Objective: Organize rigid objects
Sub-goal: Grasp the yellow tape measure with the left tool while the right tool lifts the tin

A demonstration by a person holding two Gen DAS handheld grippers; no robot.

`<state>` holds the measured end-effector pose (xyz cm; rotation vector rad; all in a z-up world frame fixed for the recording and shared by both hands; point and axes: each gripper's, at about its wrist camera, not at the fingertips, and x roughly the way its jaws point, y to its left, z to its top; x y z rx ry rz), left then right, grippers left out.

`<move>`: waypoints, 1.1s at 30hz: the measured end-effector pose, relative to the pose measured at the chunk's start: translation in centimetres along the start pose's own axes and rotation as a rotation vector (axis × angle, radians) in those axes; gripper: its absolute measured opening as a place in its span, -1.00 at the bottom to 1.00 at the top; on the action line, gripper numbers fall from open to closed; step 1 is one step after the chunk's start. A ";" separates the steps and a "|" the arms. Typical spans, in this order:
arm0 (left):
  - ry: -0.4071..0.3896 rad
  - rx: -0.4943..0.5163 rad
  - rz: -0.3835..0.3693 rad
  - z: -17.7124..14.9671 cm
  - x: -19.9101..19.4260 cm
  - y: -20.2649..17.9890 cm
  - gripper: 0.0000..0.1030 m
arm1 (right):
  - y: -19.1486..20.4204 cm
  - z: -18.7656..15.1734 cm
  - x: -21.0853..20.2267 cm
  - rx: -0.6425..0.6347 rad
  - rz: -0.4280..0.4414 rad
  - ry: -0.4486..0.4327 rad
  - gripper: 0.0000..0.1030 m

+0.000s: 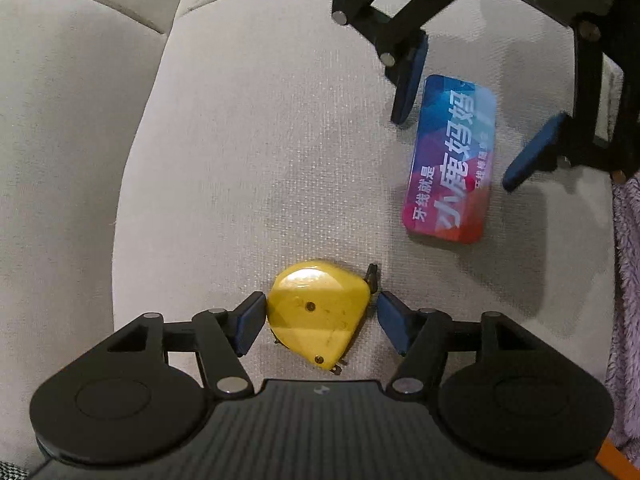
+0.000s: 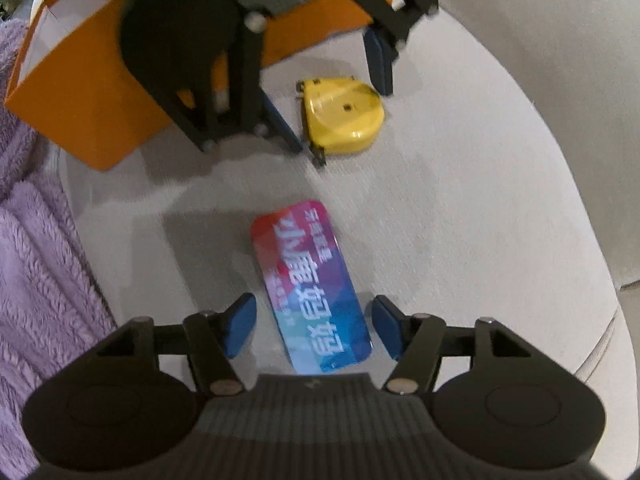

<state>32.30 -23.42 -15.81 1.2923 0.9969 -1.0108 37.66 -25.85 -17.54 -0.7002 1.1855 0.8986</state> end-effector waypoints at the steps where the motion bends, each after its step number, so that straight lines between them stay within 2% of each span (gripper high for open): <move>1: 0.000 -0.004 -0.002 0.0 0.1 0.1 0.46 | 0.2 0.2 0.1 -0.009 -0.009 -0.007 0.27; 4: 0.003 -0.042 -0.012 0.0 0.2 0.3 0.43 | 1.1 0.4 0.2 -0.018 -0.017 -0.009 0.27; 7: 0.018 -0.114 -0.028 -0.2 0.2 0.5 0.25 | 2.1 0.4 0.3 -0.013 -0.027 0.000 0.29; 11: 0.035 -0.170 0.013 0.0 0.1 0.0 0.23 | 2.3 0.4 0.2 0.035 -0.048 -0.007 0.25; 15: 0.032 -0.244 0.044 -0.3 -0.3 -0.3 0.21 | 4.2 0.7 -0.1 0.028 -0.068 -0.002 0.00; 17: 0.023 -0.295 0.052 -0.6 -0.6 -0.3 0.21 | 4.7 0.9 -0.1 0.026 -0.082 0.005 -0.02; 26: -0.105 -0.392 0.020 -2.7 -4.2 -1.9 0.20 | 5.6 1.0 -1.5 0.069 -0.090 0.013 -0.06; 33: -0.211 -0.482 0.017 -4.9 -8.5 -2.6 0.20 | 7.0 0.9 -4.9 0.075 -0.120 -0.011 -0.07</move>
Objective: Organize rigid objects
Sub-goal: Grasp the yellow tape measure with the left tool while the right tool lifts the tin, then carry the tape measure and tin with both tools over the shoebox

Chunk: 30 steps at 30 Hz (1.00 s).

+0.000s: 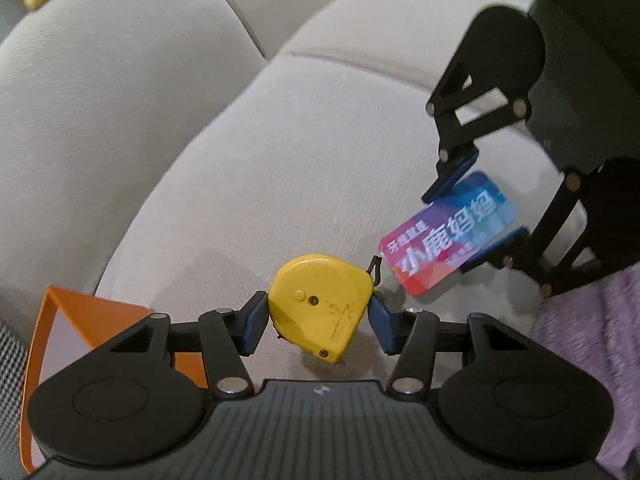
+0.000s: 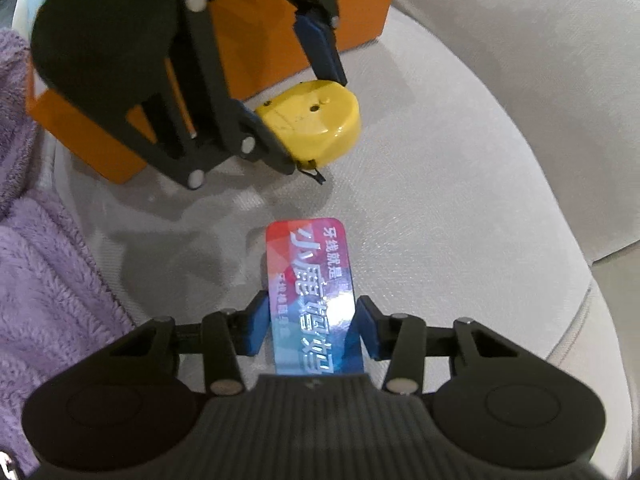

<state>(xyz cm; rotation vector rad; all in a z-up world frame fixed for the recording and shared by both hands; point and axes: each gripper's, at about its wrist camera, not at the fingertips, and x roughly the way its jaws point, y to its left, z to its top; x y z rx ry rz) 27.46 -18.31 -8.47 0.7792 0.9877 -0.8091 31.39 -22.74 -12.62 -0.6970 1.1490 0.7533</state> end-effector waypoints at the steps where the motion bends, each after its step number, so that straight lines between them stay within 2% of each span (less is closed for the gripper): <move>1: -0.016 -0.007 -0.002 0.0 -0.7 0.0 0.20 | 0.1 -0.1 -0.3 -0.004 -0.007 -0.004 -0.08; 6: -0.085 -0.036 -0.006 -0.7 -4.8 -0.3 0.20 | 1.5 0.3 -4.1 -0.023 -0.038 -0.056 -0.08; 10: -0.111 -0.030 0.000 -1.5 -7.6 0.0 0.20 | 2.6 1.1 -7.1 -0.058 -0.061 -0.101 -0.08; 15: -0.125 -0.060 0.011 -3.2 -10.7 2.2 0.20 | 4.5 3.5 -11.0 -0.106 -0.087 -0.160 -0.09; 23: -0.058 -0.113 0.136 -7.4 -13.6 7.3 0.20 | 7.0 8.9 -13.6 -0.207 -0.109 -0.240 -0.09; 27: -0.022 -0.141 0.163 -9.3 -12.4 9.2 0.20 | 8.0 11.8 -13.4 -0.235 -0.123 -0.259 -0.09; 30: -0.002 -0.171 0.154 -10.1 -10.8 10.5 0.20 | 7.9 13.8 -12.0 -0.232 -0.128 -0.261 -0.09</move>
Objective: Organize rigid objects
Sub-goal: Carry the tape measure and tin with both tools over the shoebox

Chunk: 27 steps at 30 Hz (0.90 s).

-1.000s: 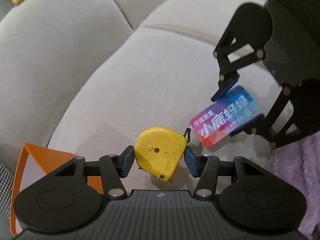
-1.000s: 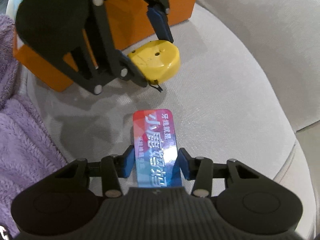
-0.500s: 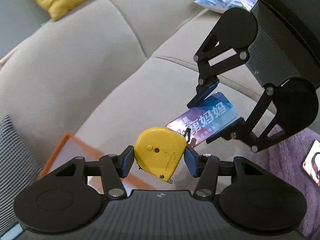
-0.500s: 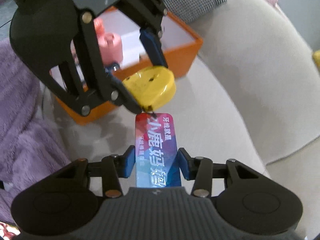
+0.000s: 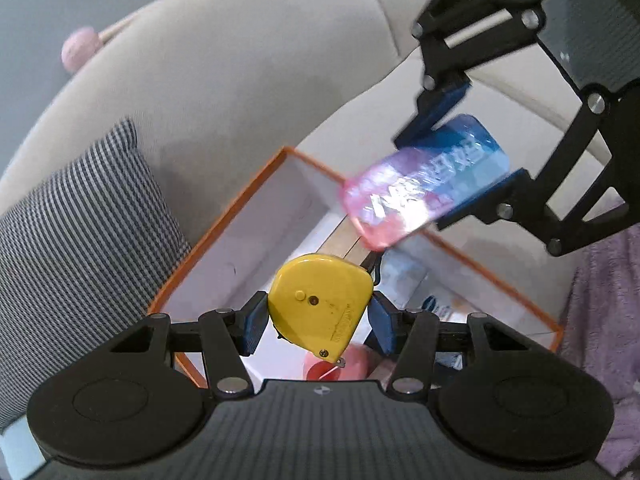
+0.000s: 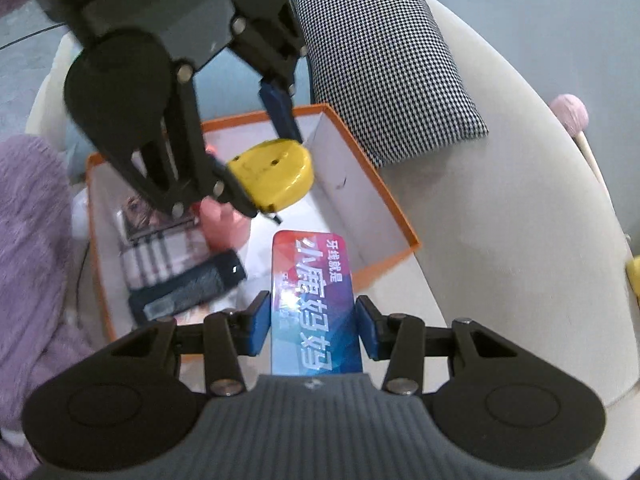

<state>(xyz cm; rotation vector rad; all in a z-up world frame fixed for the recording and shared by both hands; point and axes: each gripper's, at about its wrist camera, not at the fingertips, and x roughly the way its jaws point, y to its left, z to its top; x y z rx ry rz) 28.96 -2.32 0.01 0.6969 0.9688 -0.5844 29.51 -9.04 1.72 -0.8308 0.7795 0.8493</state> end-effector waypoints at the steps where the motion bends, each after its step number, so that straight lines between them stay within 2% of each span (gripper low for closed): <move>1: 0.005 -0.008 -0.005 -0.1 0.6 0.4 0.20 | 0.0 0.5 0.5 0.006 -0.004 -0.001 -0.09; 10: 0.059 -0.033 -0.057 0.0 6.8 3.1 0.20 | -2.6 3.6 6.1 0.082 -0.014 0.007 -0.09; 14: 0.088 0.005 -0.068 -0.1 9.5 3.1 0.20 | -2.6 4.3 7.7 0.082 -0.023 0.015 -0.09; 27: 0.101 0.064 -0.095 -0.3 14.3 1.6 0.20 | -2.6 3.9 8.0 0.072 -0.009 0.028 -0.09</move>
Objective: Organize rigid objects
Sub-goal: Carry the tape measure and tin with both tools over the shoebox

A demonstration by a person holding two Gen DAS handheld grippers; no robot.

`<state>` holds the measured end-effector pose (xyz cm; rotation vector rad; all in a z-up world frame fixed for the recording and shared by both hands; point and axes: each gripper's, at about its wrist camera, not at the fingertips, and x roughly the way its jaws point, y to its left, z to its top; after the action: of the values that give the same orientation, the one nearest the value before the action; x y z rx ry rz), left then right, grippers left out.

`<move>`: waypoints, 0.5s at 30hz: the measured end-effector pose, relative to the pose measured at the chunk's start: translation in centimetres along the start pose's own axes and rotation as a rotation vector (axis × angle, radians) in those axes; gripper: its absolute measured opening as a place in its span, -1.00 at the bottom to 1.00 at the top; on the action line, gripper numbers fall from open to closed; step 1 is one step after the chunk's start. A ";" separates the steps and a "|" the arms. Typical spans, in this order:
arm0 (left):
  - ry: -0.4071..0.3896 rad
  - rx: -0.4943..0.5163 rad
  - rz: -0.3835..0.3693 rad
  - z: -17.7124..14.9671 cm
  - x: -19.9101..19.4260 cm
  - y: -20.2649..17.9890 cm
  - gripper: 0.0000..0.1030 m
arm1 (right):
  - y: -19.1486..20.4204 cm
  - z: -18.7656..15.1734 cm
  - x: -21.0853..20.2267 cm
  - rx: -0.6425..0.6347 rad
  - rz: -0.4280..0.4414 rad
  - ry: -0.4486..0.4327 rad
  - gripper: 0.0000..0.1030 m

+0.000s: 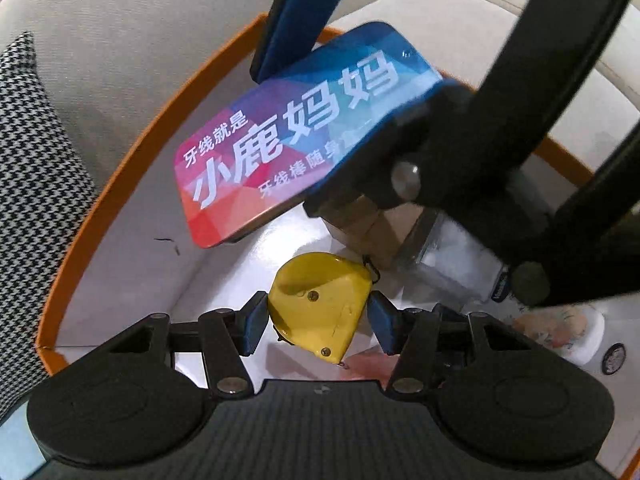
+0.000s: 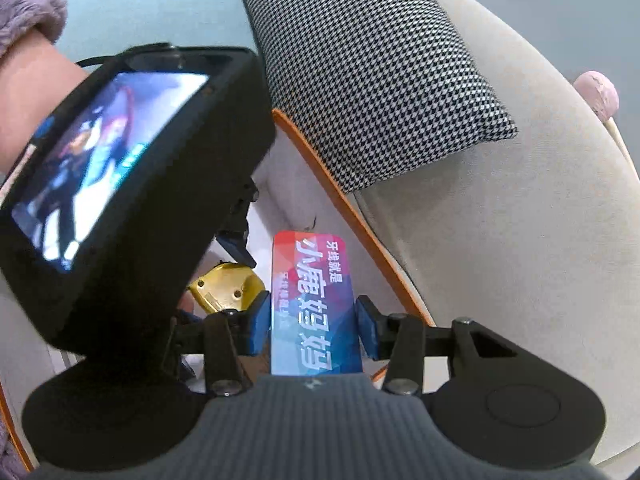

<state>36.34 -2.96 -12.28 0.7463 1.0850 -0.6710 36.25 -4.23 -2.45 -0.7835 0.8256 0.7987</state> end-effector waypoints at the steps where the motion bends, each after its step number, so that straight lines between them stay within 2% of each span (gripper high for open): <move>1: 0.002 -0.001 -0.001 0.0 0.3 -0.1 0.20 | 0.0 -0.1 0.0 -0.005 0.001 0.004 -0.09; 10: 0.002 -0.050 -0.015 -1.6 2.0 0.3 0.22 | 0.0 -0.1 1.2 -0.015 0.008 0.010 -0.09; 15: -0.018 -0.059 -0.012 -2.0 1.2 0.5 0.37 | 0.0 0.0 1.7 -0.019 0.014 0.013 -0.09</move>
<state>36.09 -1.15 -13.90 0.6826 1.0889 -0.6526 37.03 -3.74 -3.90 -0.8020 0.8370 0.8154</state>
